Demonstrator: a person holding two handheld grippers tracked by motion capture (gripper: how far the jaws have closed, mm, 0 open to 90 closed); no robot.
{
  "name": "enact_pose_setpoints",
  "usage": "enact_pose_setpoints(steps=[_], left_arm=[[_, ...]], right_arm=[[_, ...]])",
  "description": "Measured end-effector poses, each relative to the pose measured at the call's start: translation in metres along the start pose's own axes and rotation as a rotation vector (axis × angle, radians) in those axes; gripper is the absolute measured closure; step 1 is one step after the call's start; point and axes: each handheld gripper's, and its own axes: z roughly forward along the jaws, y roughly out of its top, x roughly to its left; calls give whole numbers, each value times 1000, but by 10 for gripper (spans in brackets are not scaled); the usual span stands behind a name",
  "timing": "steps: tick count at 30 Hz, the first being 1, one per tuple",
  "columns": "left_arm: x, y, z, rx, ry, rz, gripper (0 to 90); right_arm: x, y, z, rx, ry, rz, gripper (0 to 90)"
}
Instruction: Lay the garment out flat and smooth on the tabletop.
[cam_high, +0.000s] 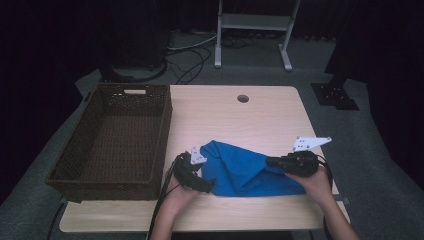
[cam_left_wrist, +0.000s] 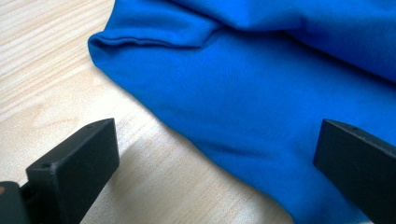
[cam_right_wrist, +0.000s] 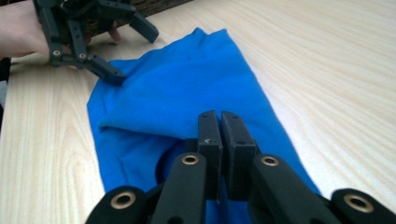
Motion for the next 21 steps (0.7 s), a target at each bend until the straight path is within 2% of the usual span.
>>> enact_pose_setpoints(steps=[9, 21], left_arm=[[0, 0, 0, 0, 0, 0, 0], [0, 0, 0, -1, 0, -1, 0]], right_arm=[[-8, 11, 1, -23, -20, 1, 870], [-28, 20, 4, -53, -46, 24, 870]])
